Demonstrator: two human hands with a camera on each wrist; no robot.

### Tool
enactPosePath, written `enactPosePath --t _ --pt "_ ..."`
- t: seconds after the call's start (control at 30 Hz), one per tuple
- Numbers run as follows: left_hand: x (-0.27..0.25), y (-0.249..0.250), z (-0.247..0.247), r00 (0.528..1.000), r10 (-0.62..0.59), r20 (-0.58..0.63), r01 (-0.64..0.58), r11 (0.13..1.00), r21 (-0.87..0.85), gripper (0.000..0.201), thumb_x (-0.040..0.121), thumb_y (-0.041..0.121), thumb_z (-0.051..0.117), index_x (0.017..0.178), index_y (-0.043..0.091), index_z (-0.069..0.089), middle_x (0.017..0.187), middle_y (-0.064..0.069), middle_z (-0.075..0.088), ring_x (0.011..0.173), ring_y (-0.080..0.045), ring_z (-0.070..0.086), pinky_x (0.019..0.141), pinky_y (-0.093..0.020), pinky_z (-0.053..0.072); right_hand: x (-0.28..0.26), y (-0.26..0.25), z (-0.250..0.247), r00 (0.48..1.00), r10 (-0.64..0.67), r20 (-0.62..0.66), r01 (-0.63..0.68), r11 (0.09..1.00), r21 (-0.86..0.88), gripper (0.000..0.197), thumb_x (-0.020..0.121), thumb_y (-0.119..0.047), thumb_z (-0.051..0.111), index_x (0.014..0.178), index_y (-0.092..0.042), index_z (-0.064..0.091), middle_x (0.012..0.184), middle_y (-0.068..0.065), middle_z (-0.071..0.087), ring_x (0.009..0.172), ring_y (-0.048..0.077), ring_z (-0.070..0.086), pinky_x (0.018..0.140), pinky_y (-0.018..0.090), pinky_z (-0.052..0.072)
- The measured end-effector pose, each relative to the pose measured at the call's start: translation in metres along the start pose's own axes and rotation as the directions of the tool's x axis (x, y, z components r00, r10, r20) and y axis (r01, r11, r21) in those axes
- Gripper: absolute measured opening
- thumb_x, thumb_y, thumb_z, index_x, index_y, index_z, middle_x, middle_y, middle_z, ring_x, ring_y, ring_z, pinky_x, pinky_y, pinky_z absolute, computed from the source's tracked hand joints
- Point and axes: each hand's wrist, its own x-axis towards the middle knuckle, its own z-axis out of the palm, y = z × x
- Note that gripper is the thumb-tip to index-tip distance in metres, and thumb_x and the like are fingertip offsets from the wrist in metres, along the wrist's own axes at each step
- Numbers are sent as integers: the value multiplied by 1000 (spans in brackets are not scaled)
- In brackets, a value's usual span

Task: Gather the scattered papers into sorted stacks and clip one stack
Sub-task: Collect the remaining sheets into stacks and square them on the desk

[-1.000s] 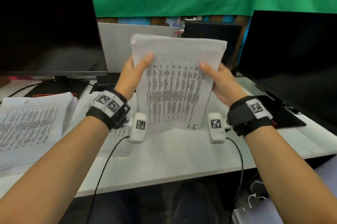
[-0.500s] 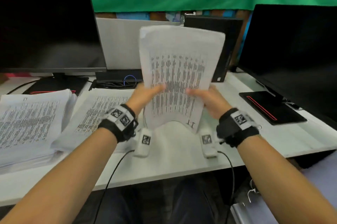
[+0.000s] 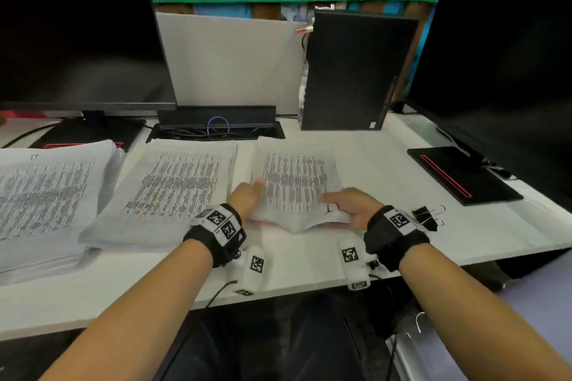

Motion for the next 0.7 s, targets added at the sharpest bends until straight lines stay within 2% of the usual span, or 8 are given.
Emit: enactPosePath --t 0.07,0.17,0.2,0.3,0.4,0.47,0.57,0.7 --pt "5 -2 0 998 -2 -62 1 1000 -13 53 103 34 29 129 -8 47 130 -24 52 119 -37 51 100 -38 42 5 1 -7 997 -8 -77 11 999 49 40 89 -7 68 125 8 58 118 23 66 97 34 68 91 49 55" --pt "6 -5 8 999 35 42 -32 998 -61 47 99 34 42 127 -3 48 127 -18 57 114 -36 55 99 -44 46 3 1 -2 1000 24 15 -25 998 64 23 95 -8 61 115 4 60 105 21 70 74 30 73 56 34 61" --pt "7 -6 10 995 59 81 -52 995 -85 41 96 30 48 124 1 51 125 -16 59 111 -35 58 95 -47 49 2 0 1 998 29 47 -31 998 46 19 96 -9 60 112 1 60 98 19 72 68 27 74 52 31 59" --pt "2 -2 5 983 182 34 -174 972 -157 20 94 15 51 113 8 53 118 -13 61 106 -32 60 91 -50 51 3 -8 -2 995 -97 32 99 994 -54 30 94 -5 61 123 -6 59 112 14 71 89 25 71 79 40 60" --pt "-14 11 -14 944 328 -27 -320 897 -306 24 97 10 47 121 14 51 121 -9 61 108 -25 60 95 -43 50 -3 -24 -13 952 -307 18 307 947 -90 50 91 2 61 138 -9 51 132 10 63 114 24 64 102 44 49" --pt "-25 20 -28 918 396 -18 -363 821 -440 34 95 7 51 127 17 48 126 -4 60 110 -18 60 95 -38 50 -17 -39 -12 889 -455 44 457 888 -59 56 90 7 58 141 -13 47 135 5 61 120 20 61 104 40 48" --pt "-38 43 -51 869 493 -37 -441 738 -511 45 90 6 58 127 27 44 128 1 59 115 -17 59 93 -39 52 -40 -69 -10 784 -618 63 621 776 -110 56 88 0 66 138 -17 47 128 -3 65 112 8 65 90 27 56" --pt "-46 71 -77 811 579 -85 -536 677 -504 56 87 13 64 136 22 39 128 4 59 115 -11 60 92 -34 52 -59 -92 -6 713 -700 27 701 712 -40 46 86 -3 68 127 -19 52 121 1 69 107 14 69 86 32 59"
